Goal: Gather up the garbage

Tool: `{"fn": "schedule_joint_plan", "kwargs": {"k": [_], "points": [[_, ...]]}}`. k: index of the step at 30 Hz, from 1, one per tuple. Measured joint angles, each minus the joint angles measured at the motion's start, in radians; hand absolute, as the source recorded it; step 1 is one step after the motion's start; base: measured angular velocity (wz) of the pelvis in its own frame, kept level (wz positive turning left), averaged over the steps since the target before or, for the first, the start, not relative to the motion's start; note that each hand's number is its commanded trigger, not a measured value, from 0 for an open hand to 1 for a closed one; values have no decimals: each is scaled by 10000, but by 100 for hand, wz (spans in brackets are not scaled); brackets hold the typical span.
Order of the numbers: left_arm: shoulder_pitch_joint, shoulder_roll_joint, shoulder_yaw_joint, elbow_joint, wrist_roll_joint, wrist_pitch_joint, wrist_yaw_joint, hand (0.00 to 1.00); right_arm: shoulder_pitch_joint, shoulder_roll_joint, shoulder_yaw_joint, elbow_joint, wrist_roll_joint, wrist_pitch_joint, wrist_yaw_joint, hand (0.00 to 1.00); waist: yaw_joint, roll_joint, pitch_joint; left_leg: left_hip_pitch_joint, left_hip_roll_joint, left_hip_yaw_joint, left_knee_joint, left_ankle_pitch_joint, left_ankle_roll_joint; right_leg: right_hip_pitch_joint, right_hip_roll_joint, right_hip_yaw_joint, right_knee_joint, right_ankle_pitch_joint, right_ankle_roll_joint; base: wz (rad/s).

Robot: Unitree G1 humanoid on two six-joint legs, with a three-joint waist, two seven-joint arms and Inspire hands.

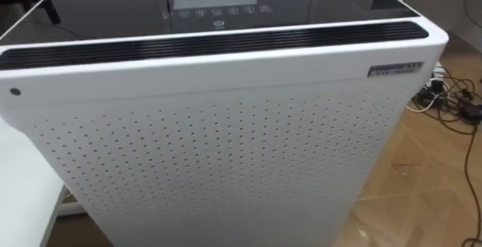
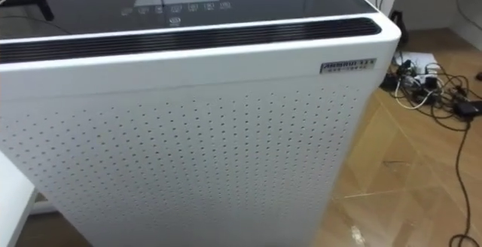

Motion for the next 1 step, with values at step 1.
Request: {"fn": "schedule_joint_plan", "kwargs": {"k": [1], "points": [[-2,-8,129,38,-15,61,-2,0,-1,15,-2,11,-15,17,-3,100,19,-13,3,-2,-15,9,13,0,0,30,-1,-76,-13,-1,1,0]]}}
